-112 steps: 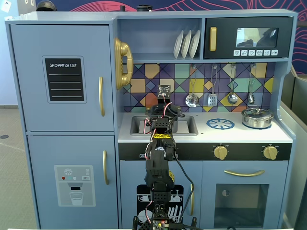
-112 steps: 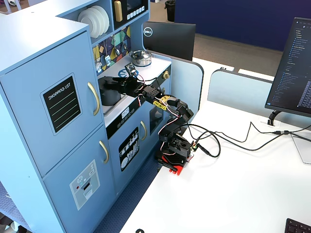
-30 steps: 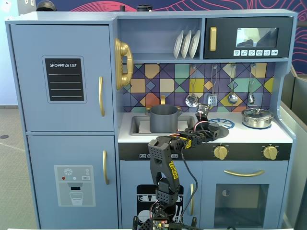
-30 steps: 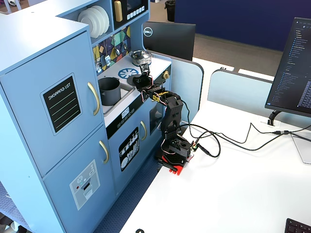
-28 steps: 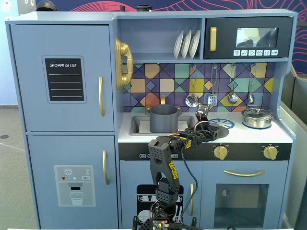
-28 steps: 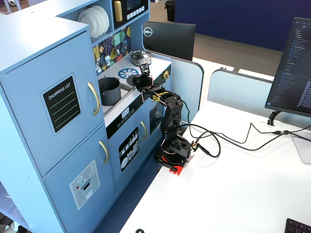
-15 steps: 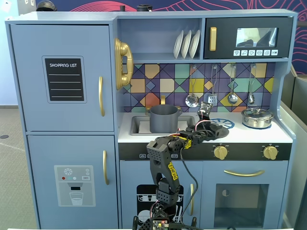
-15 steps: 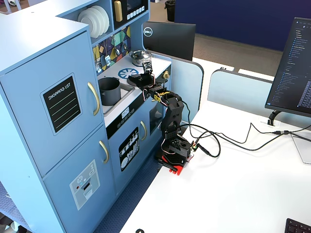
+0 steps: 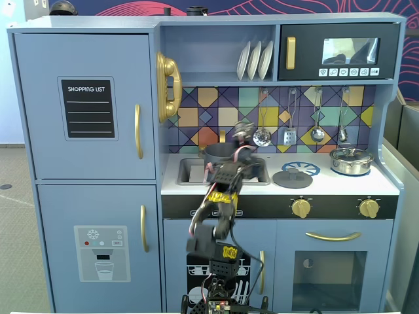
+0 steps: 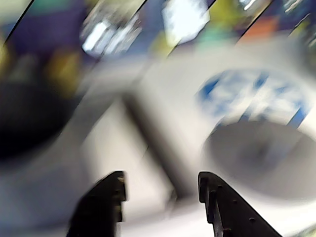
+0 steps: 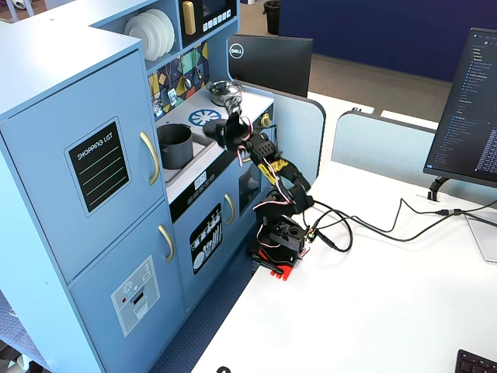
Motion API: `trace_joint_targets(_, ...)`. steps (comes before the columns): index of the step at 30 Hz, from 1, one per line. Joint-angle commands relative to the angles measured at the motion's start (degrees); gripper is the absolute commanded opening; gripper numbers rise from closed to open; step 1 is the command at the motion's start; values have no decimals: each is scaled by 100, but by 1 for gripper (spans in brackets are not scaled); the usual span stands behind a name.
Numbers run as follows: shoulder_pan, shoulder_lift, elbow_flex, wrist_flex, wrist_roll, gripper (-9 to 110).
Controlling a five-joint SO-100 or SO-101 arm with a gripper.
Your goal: Take off the lid from the gray recipient and place it on the counter
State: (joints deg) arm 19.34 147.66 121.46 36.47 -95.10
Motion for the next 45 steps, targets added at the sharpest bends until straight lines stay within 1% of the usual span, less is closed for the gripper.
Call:
trace_joint_targets(1, -554, 1222, 501, 1143, -123, 0)
trace_joint_targets(4, -923, 1740, 1116, 1433, -26, 0)
trace_joint_targets(7, -1266, 2004, 1688, 1547, 378, 0)
trace_joint_targets(10, -1424, 2083, 2514, 1441, 343, 0)
trace_joint_targets(16, -1661, 1705, 4518, -510, 281, 0)
trace_joint_targets(18, -1749, 1652, 4983, -853, 220, 0)
trace_joint_targets(19, -1811, 1731, 5045, -624, 272, 0)
trace_joint_targets(21, -1986, 1811, 5045, -211, 782, 0)
trace_joint_targets(24, -2074, 2109, 5045, 650, 958, 0)
trace_joint_targets(33, -2101, 2874, 5045, 3463, 984, 0)
trace_joint_targets(36, -2083, 3146, 5045, 4210, 1063, 0)
trace_joint_targets(40, -2048, 3428, 5054, 4834, 1020, 0)
trace_joint_targets(45, -2074, 3445, 5054, 5089, 1055, 1)
